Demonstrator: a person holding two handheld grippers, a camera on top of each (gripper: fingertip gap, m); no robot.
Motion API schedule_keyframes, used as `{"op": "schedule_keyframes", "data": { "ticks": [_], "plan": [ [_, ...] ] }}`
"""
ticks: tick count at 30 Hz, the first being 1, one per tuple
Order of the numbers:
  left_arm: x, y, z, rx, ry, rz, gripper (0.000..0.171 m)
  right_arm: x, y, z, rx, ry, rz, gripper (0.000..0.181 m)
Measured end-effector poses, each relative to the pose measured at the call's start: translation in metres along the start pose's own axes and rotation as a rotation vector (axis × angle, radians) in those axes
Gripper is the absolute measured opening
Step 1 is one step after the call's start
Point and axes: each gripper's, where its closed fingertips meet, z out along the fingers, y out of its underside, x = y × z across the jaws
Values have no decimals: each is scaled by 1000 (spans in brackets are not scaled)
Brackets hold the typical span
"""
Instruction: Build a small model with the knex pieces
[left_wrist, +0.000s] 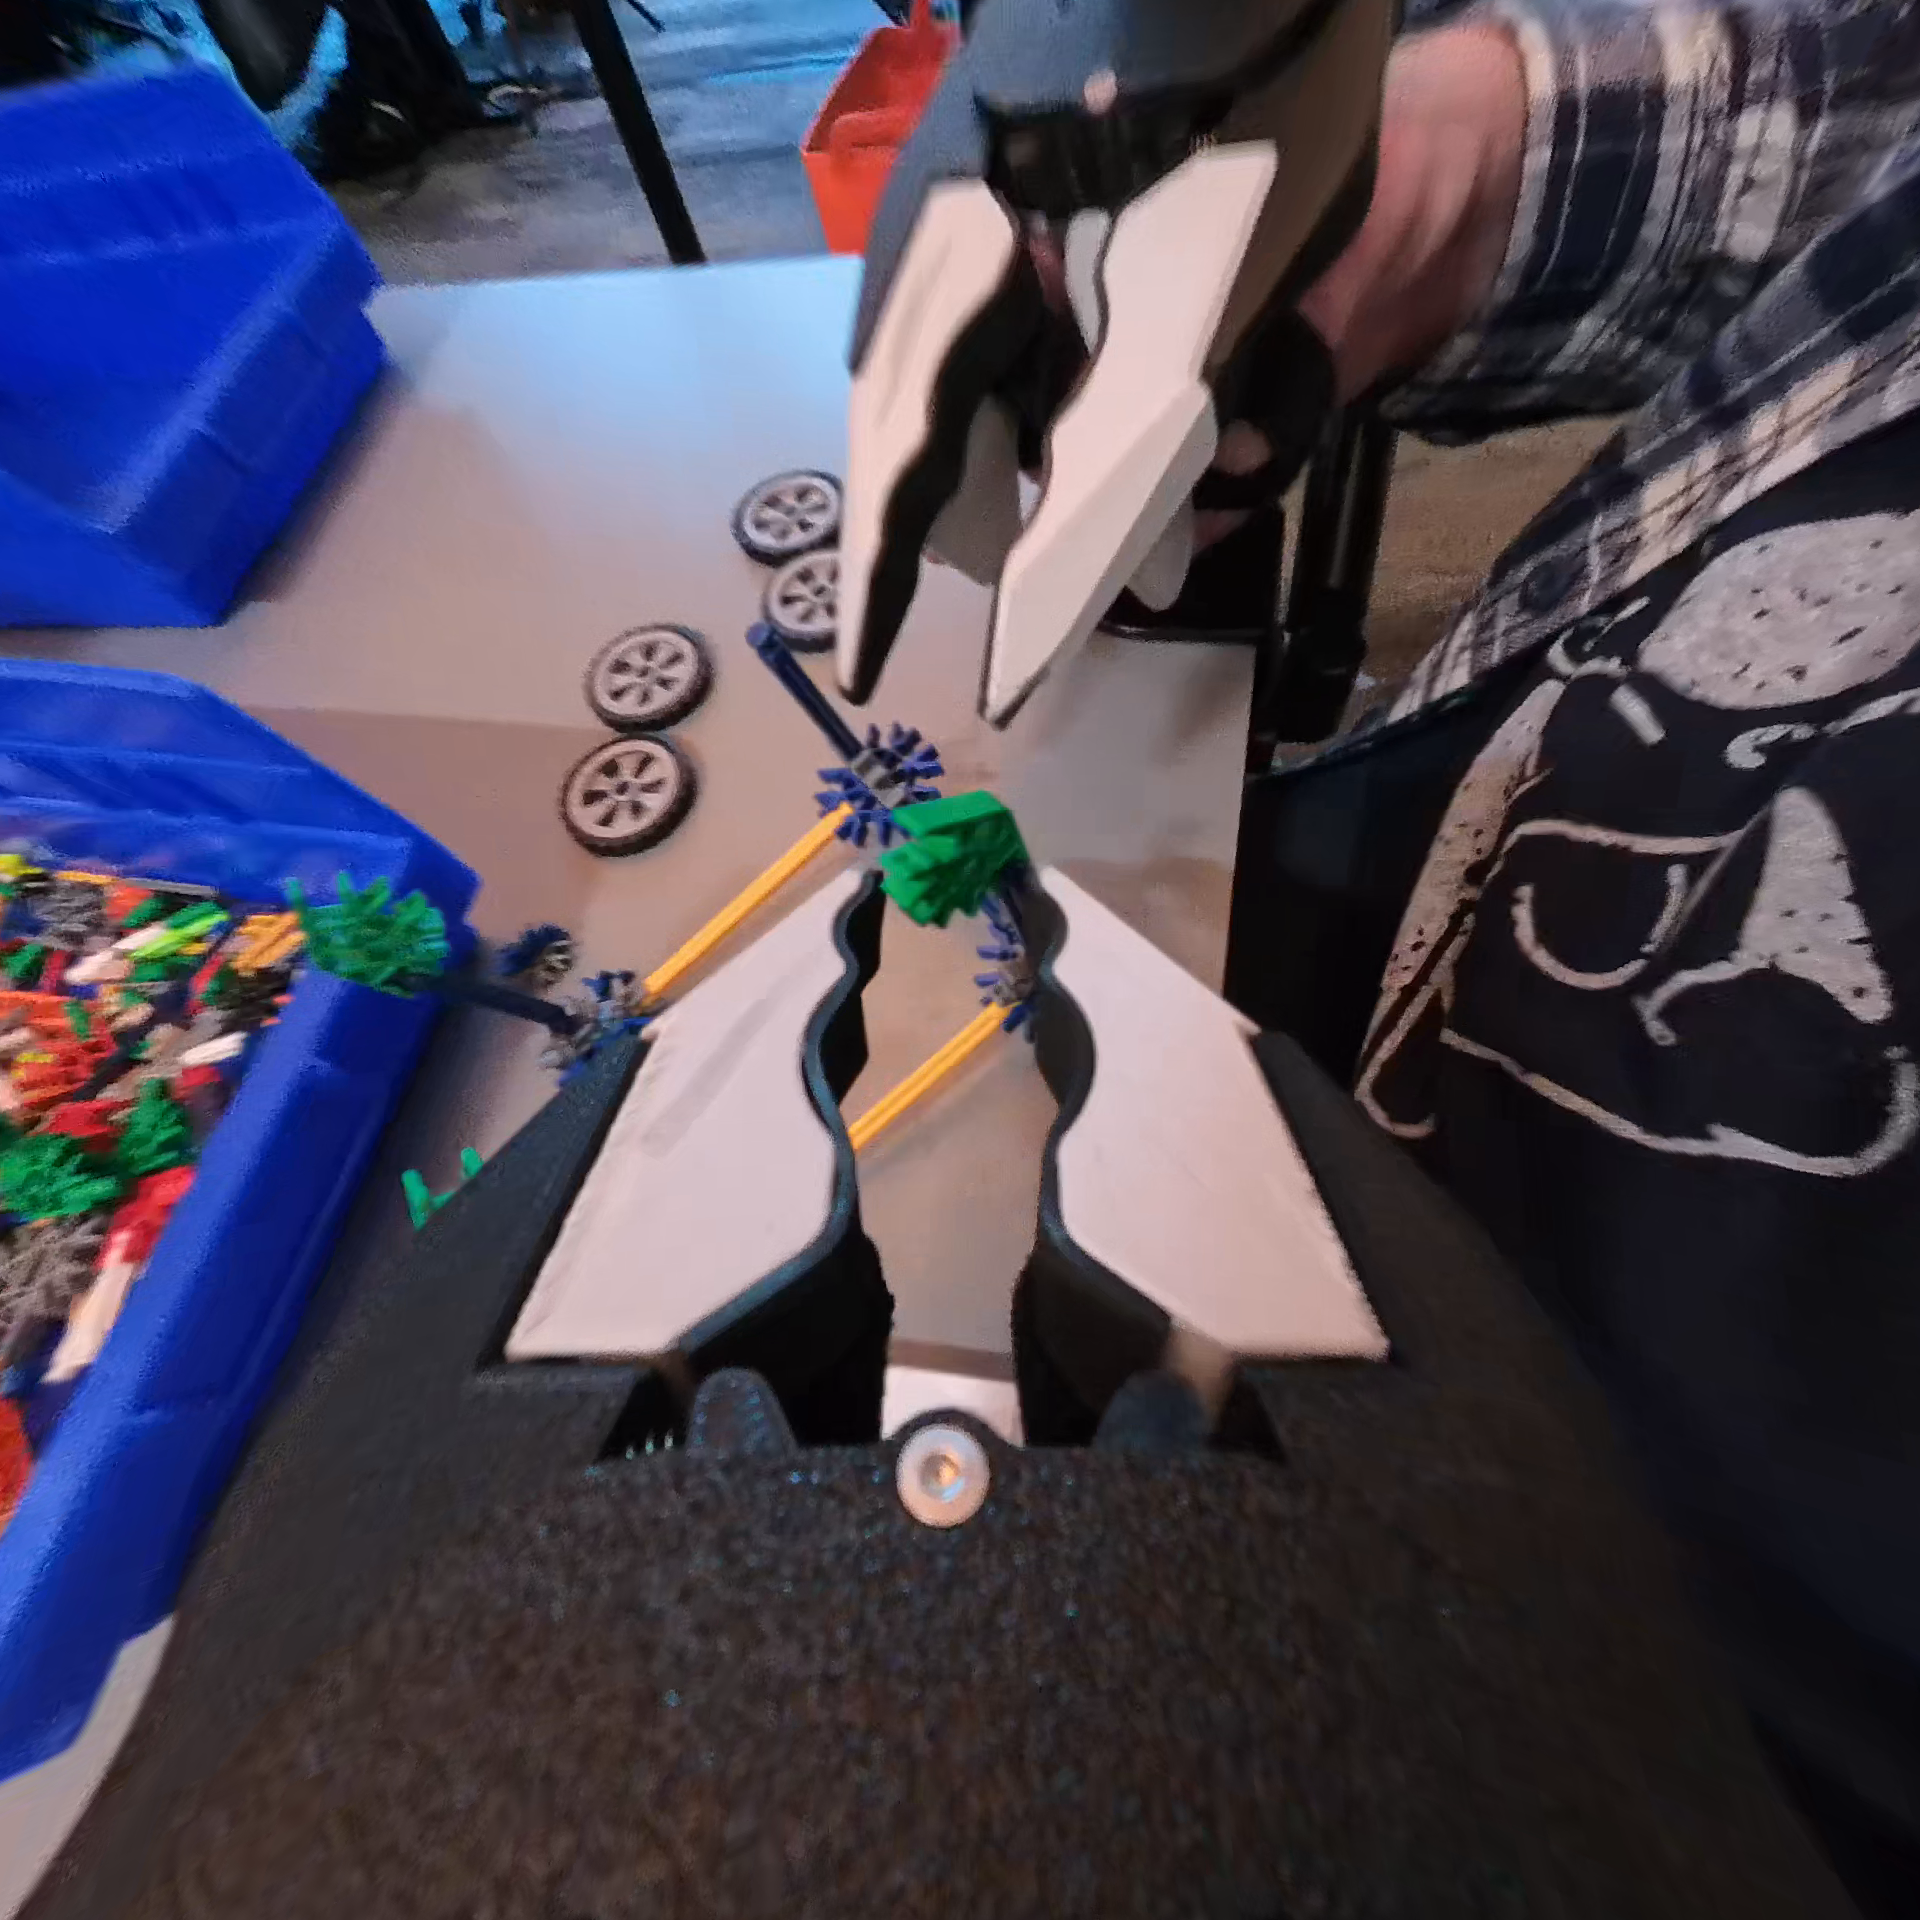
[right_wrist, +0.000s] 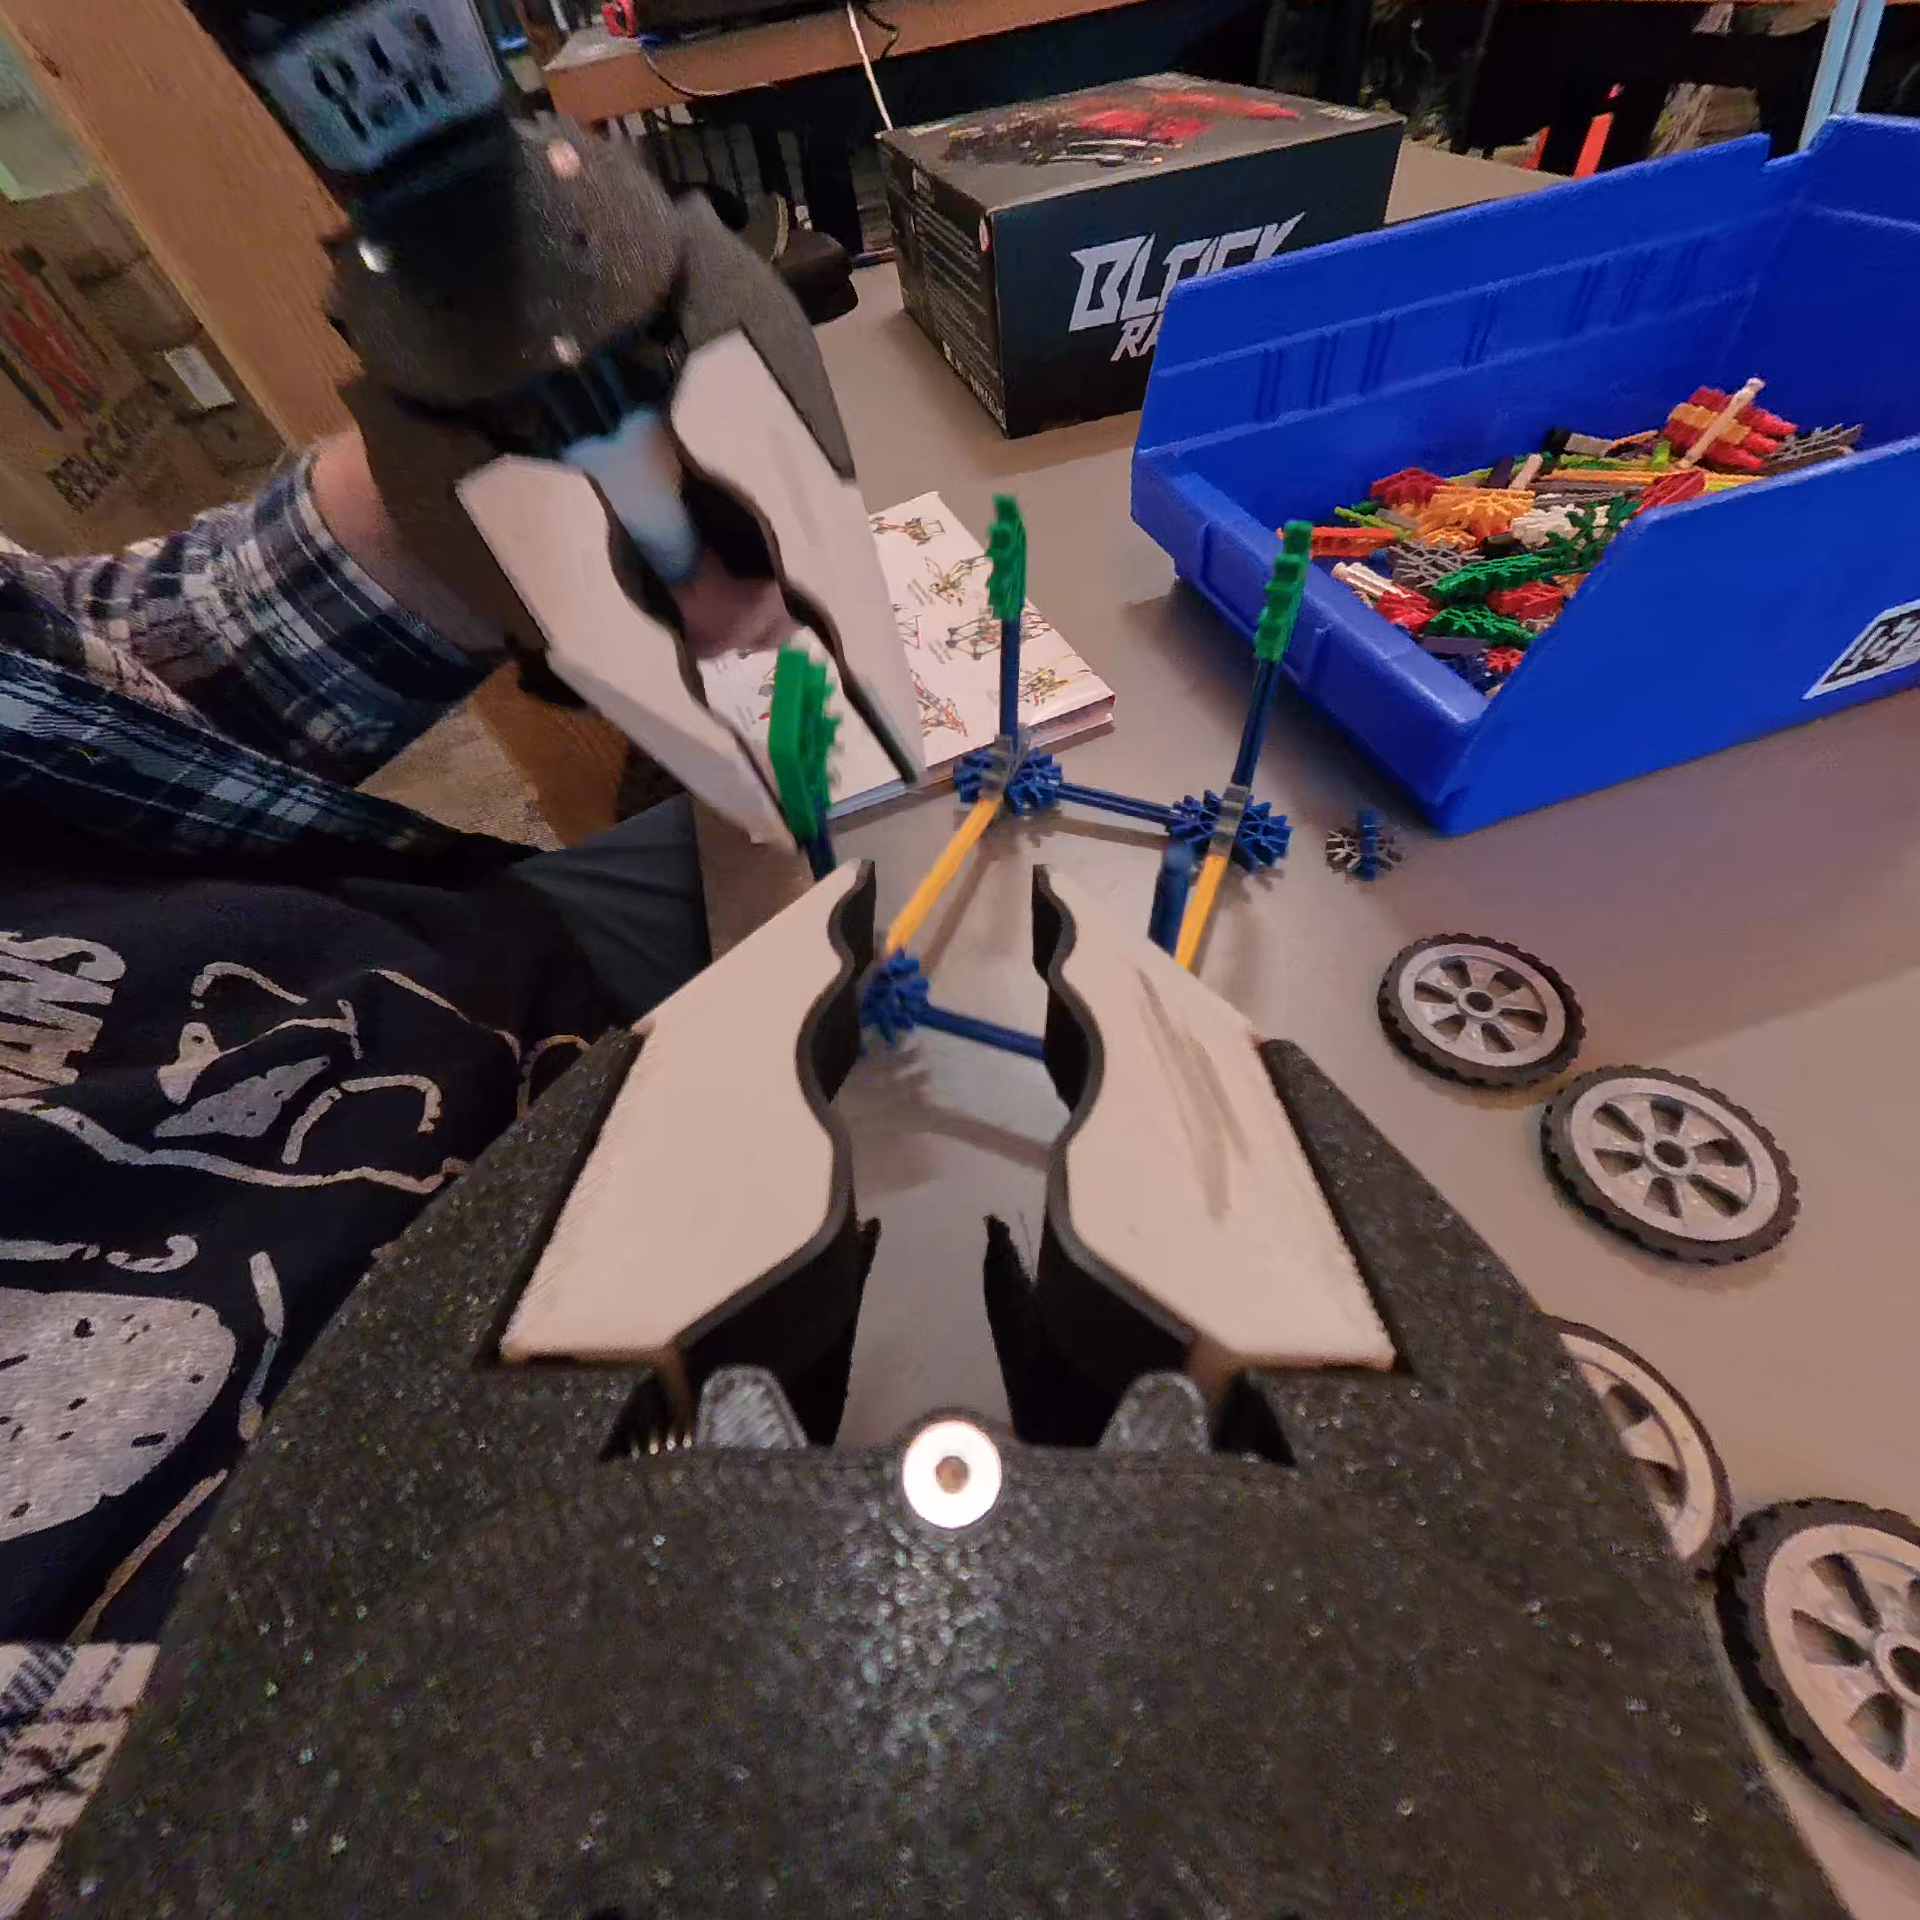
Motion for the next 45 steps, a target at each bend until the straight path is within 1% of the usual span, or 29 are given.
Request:
{"op": "schedule_keyframes", "data": {
  "ticks": [2,5,7,9,10,13,15,17,19,20,21,22,25,28,31,34,35,37,40,42,44,45],
  "plan": [
    [-10,-7,-13,22,1,-22,26,4,4,2,-13,7,9,29],
    [-18,-9,-25,23,35,-24,27,10,17,9,-80,46,-13,28],
    [-18,-11,-25,35,68,-14,26,12,21,13,-105,60,-31,28],
    [-19,-2,-17,-26,77,-3,28,13,24,16,-125,65,-40,28],
    [-20,-2,-16,-21,71,6,28,15,24,17,-131,73,-40,28],
    [-12,-6,-17,-9,130,14,30,20,28,19,-163,94,-56,28],
    [-9,-15,-27,28,170,19,30,24,29,19,-171,110,-51,28],
    [-25,-29,-43,74,124,31,30,28,25,18,-146,115,-34,27],
    [-56,-37,-57,80,31,27,29,28,22,18,-124,109,-10,26],
    [-79,-36,-61,46,-46,30,30,29,22,18,-125,108,-3,26],
    [-105,-30,-63,-14,-141,43,30,30,21,18,-121,110,-1,26],
    [-127,-25,-63,-71,-202,50,30,30,21,18,-118,112,4,26],
    [-181,-13,-47,-183,-250,6,30,33,20,19,-112,111,23,26],
    [-228,12,-19,-358,-253,-39,33,33,21,19,-115,103,31,26],
    [-262,44,7,-527,-230,-89,35,33,20,18,-111,98,41,26],
    [-283,81,17,-742,-219,-117,35,33,20,17,-108,95,48,26],
    [-286,90,18,-804,-218,-121,33,33,20,17,-108,94,49,26],
    [-279,107,19,-911,-152,-152,33,33,20,18,-110,92,52,26],
    [-284,104,30,-874,-154,-179,22,33,20,18,-111,93,51,26],
    [-287,105,32,-865,-151,-195,21,33,20,18,-112,92,47,26],
    [-287,99,37,-818,-136,-163,4,33,20,18,-111,92,43,25],
    [-286,97,38,-800,-130,-170,4,32,20,18,-111,92,42,25]
  ]
}}
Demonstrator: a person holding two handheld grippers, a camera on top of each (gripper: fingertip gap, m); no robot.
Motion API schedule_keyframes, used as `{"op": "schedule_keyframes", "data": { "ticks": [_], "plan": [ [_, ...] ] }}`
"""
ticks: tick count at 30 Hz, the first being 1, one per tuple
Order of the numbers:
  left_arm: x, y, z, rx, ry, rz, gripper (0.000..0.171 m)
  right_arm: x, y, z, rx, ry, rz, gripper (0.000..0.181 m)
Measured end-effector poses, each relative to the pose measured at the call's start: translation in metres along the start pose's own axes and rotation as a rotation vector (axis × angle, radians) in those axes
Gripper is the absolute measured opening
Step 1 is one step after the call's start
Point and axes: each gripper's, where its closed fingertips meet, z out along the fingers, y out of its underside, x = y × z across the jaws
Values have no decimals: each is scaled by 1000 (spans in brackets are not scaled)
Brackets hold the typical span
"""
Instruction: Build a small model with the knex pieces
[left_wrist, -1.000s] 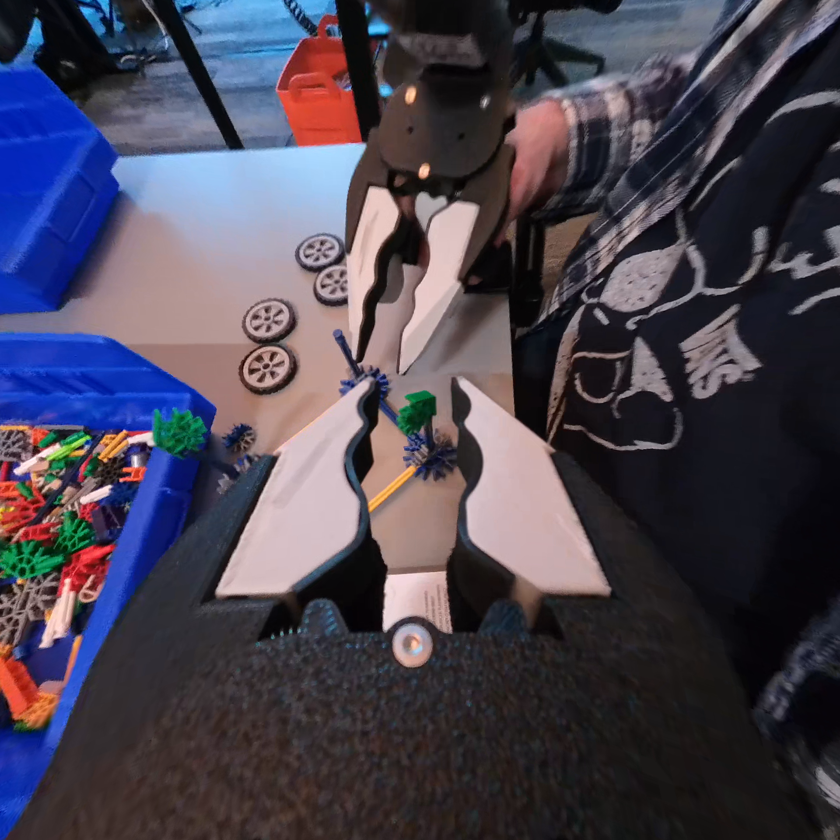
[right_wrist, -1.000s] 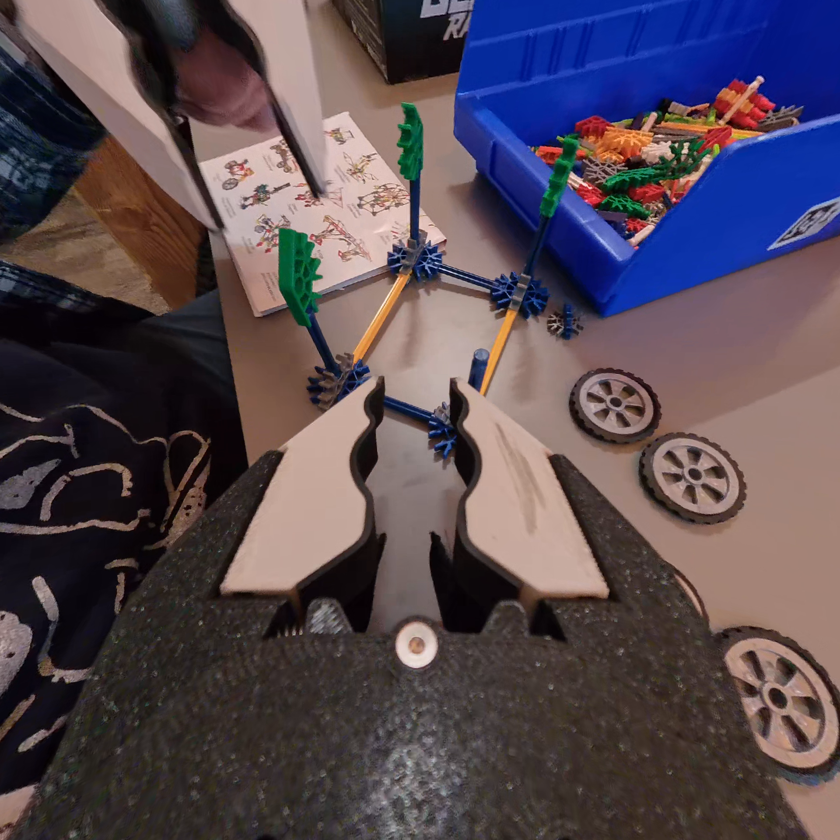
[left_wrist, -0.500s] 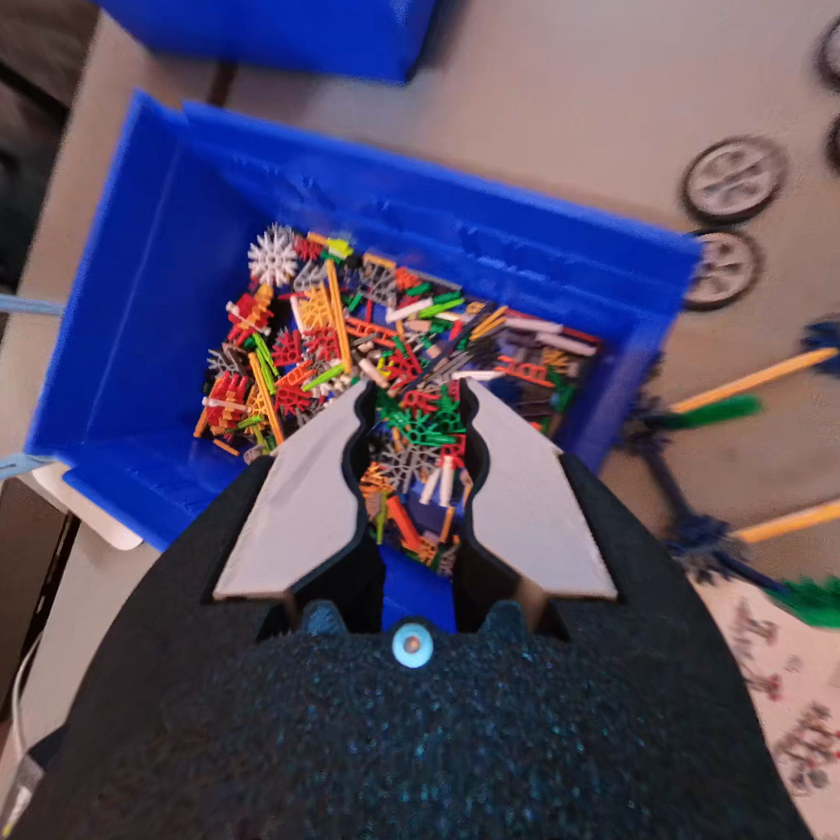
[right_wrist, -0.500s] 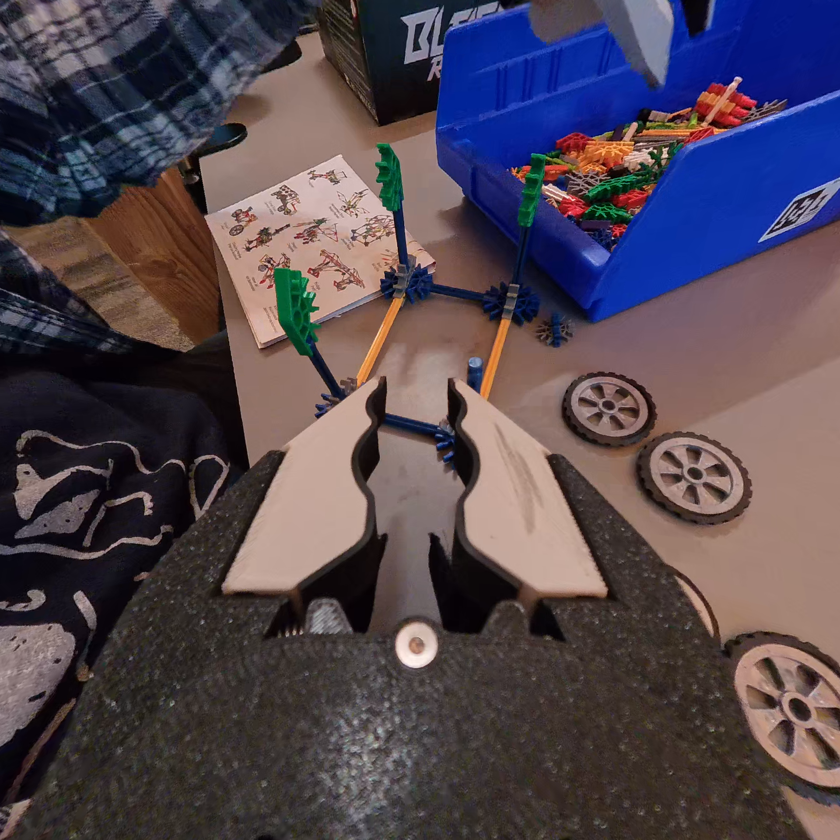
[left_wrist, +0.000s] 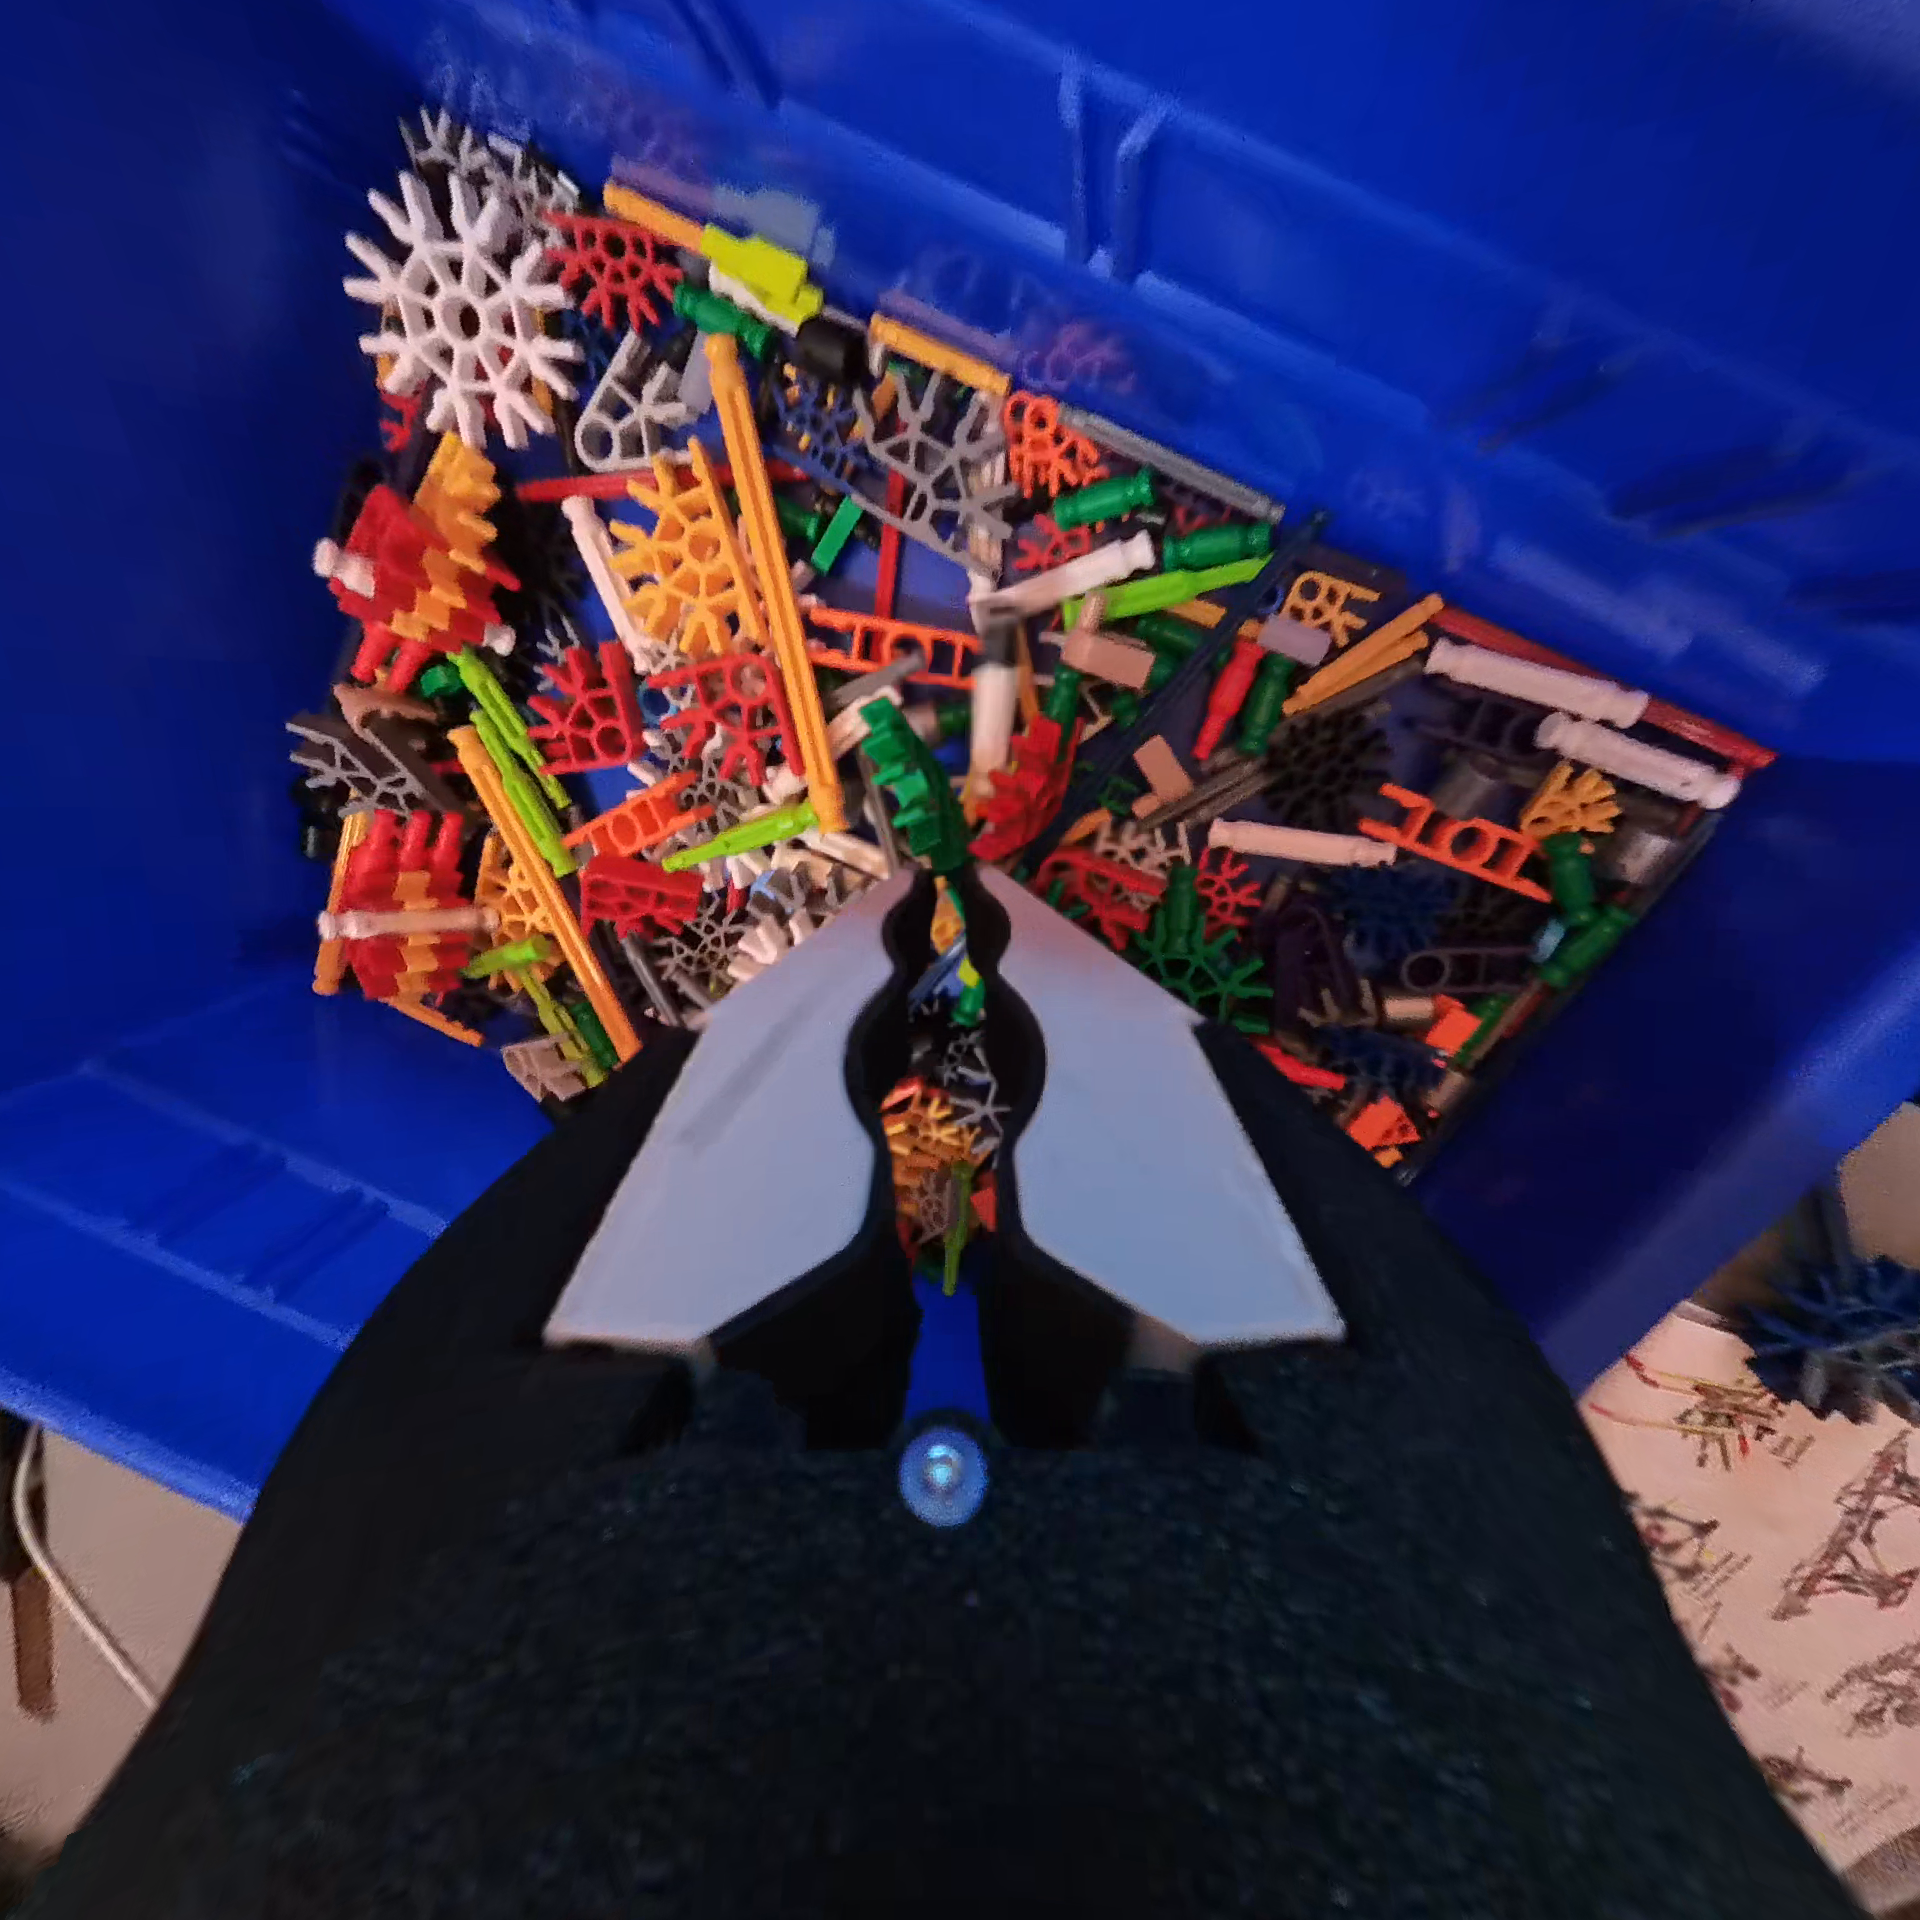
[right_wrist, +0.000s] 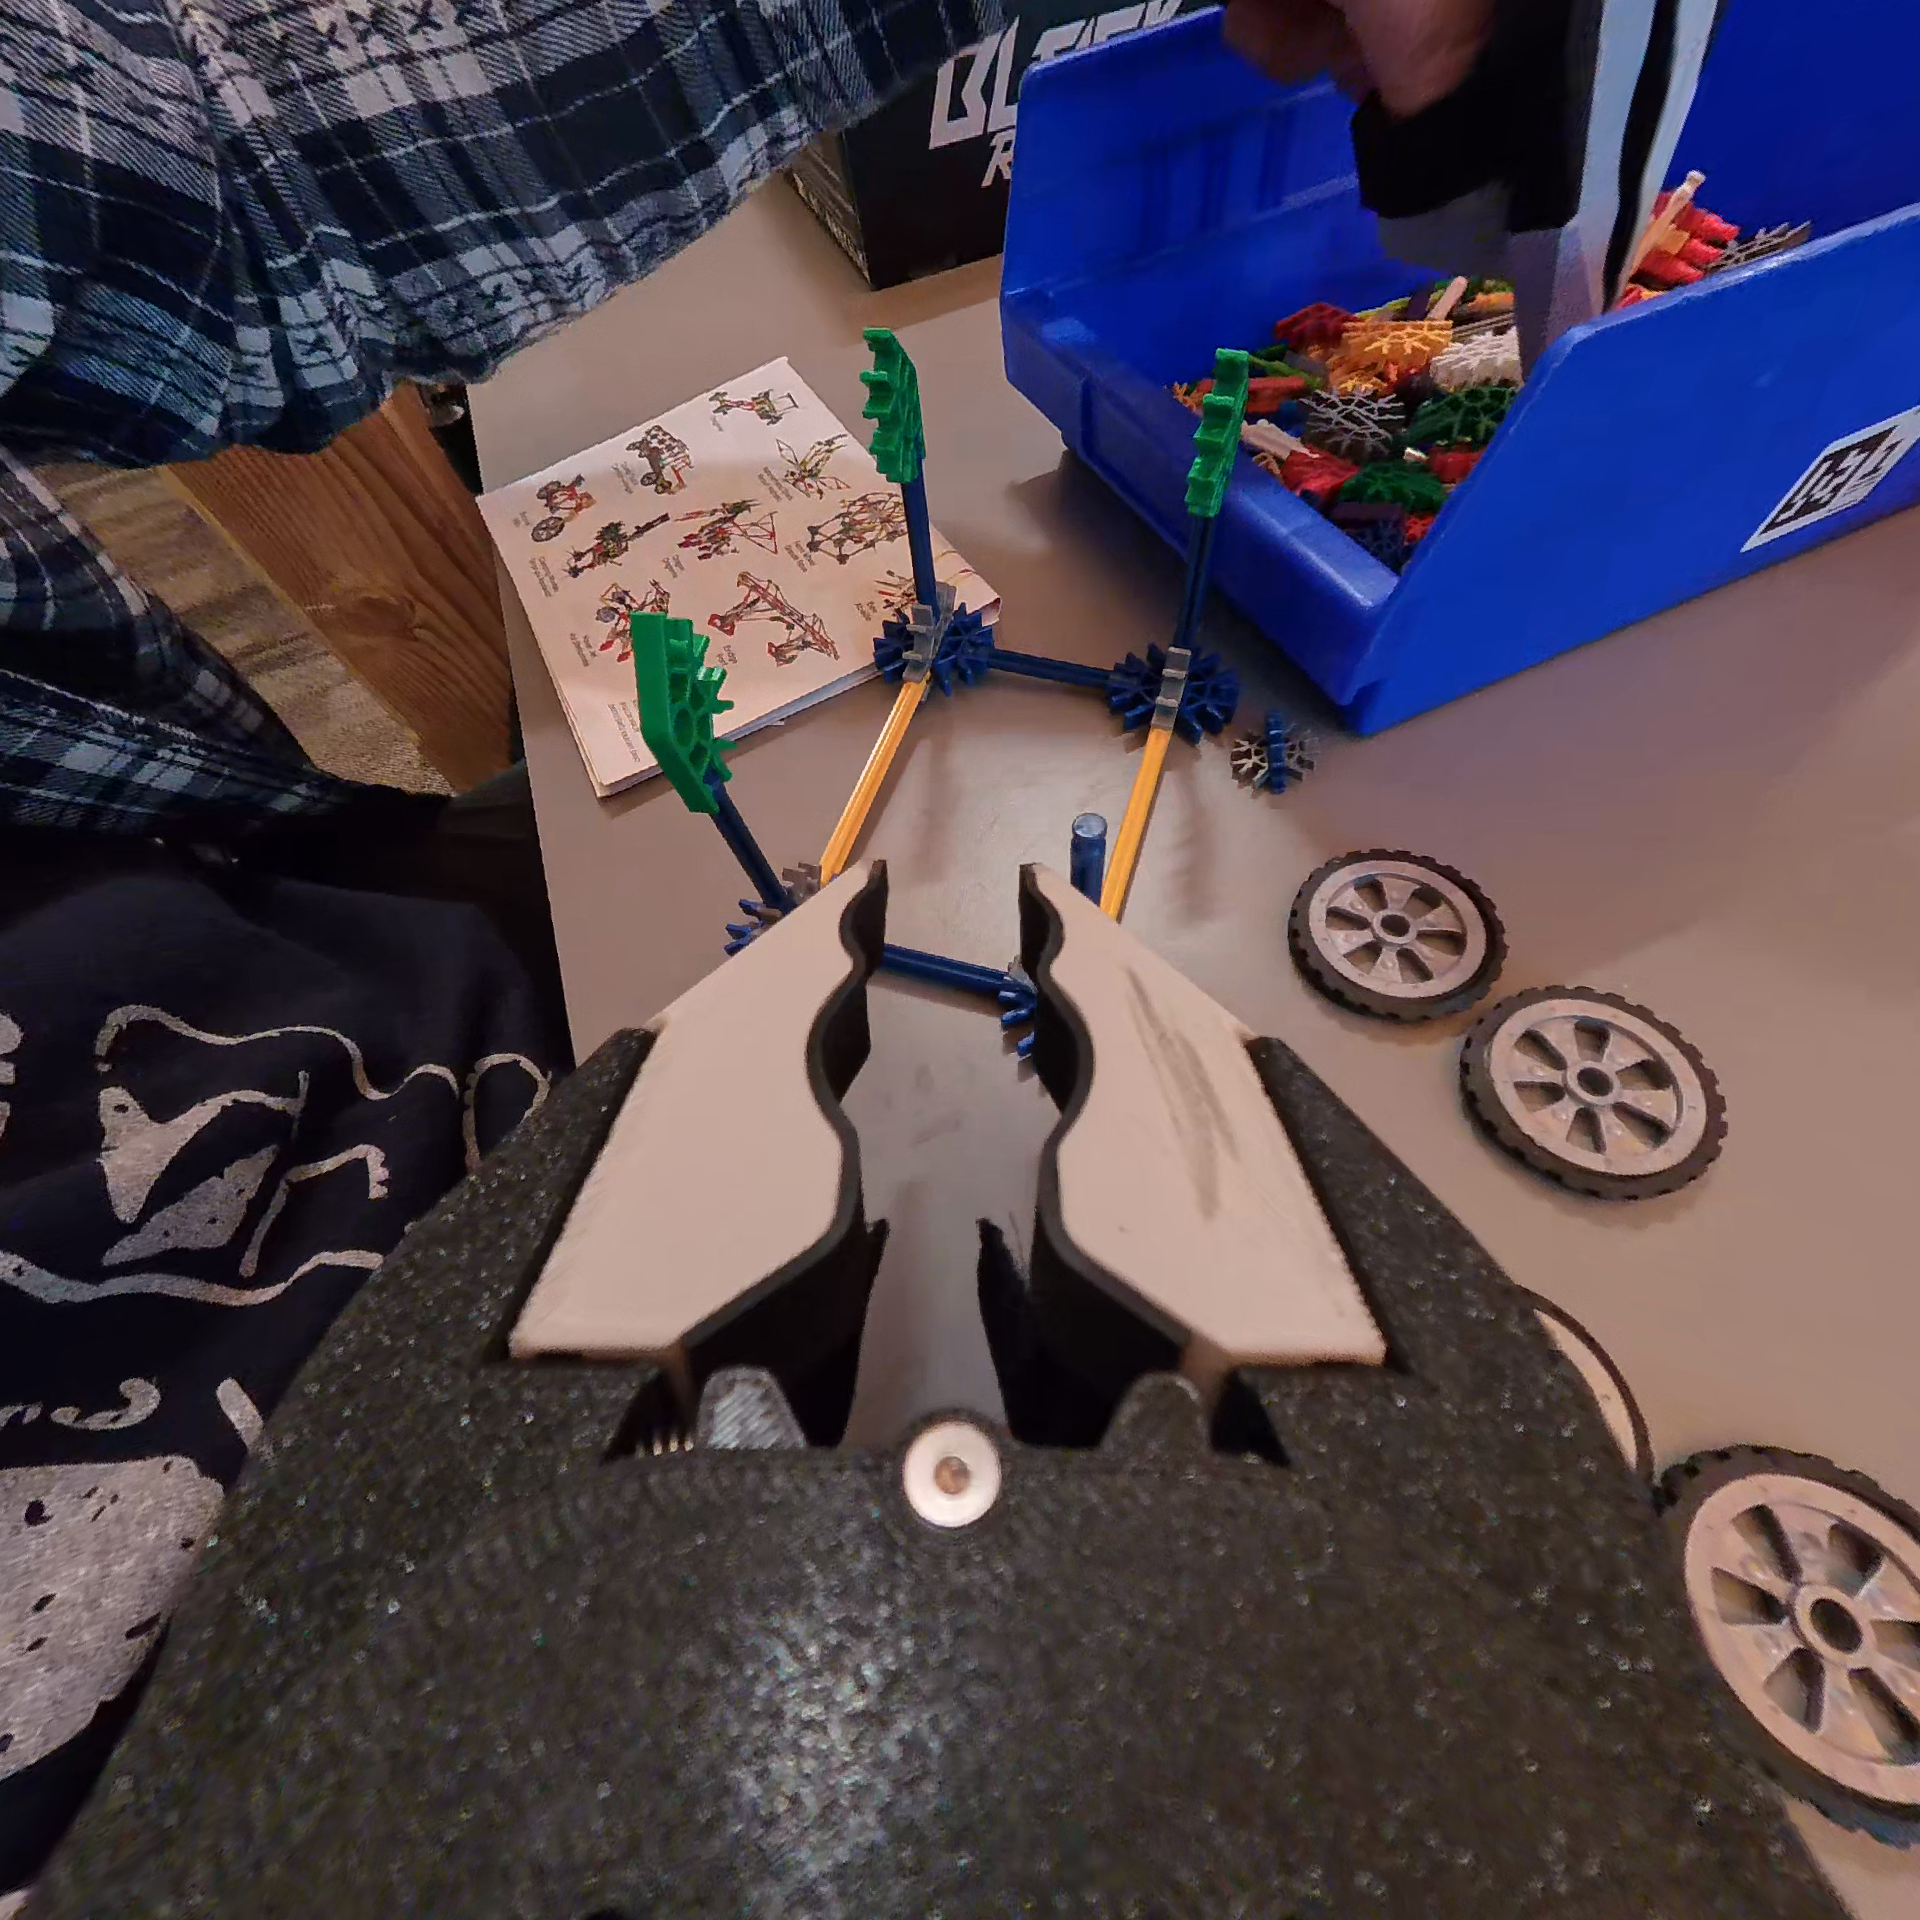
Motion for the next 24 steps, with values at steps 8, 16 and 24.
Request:
{"op": "schedule_keyframes", "data": {
  "ticks": [8,16,24],
  "plan": [
    [-5,-13,-26,157,-52,30,0,2,-2,-2,15,-1,17,25],
    [-10,-10,-15,37,-136,217,28,2,-2,-1,14,-10,21,25],
    [-18,-11,14,-66,-206,407,9,2,-3,-2,25,-10,22,25]
  ]
}}
